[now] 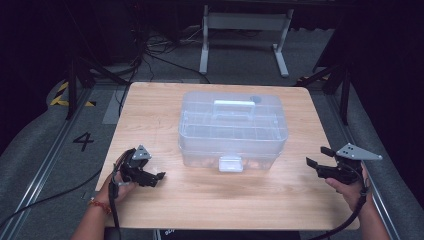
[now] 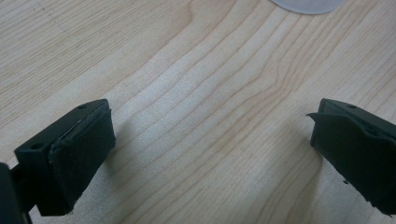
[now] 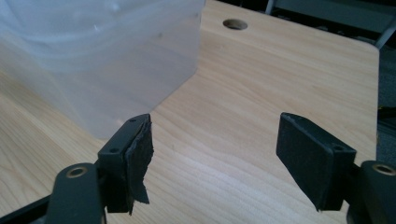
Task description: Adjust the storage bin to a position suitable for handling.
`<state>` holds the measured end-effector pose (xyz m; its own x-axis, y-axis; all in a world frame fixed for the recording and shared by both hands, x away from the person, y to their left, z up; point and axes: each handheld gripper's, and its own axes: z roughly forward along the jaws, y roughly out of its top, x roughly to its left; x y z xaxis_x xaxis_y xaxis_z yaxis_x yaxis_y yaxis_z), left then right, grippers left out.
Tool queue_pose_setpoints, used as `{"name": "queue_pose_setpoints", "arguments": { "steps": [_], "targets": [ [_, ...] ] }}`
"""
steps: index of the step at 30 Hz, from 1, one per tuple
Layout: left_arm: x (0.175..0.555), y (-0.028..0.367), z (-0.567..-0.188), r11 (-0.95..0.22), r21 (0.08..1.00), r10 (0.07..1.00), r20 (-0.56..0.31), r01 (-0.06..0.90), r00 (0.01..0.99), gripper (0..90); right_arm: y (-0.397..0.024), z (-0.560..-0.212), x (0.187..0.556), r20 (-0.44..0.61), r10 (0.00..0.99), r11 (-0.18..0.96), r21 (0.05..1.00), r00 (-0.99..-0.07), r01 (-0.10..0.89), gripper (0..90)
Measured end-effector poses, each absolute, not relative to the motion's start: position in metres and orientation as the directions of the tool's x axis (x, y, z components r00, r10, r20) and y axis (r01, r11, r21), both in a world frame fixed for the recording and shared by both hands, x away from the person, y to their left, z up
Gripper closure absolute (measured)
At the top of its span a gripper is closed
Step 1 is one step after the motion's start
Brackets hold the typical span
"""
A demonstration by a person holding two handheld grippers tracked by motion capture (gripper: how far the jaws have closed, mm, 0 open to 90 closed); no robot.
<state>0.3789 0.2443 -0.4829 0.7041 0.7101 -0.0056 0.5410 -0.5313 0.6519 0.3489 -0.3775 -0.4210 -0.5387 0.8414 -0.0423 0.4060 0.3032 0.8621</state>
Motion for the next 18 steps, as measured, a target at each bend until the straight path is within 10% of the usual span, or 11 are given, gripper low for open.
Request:
{"name": "queue_pose_setpoints", "arguments": {
  "steps": [18],
  "targets": [
    [0.378, 0.244, -0.483, -0.53, 0.653, 0.709, -0.009, 0.542, 0.705, 0.4, -0.354, -0.346, 0.351, -0.13, 0.799, 0.336, 0.907, -0.588, 0.255, 28.5]
  ]
}}
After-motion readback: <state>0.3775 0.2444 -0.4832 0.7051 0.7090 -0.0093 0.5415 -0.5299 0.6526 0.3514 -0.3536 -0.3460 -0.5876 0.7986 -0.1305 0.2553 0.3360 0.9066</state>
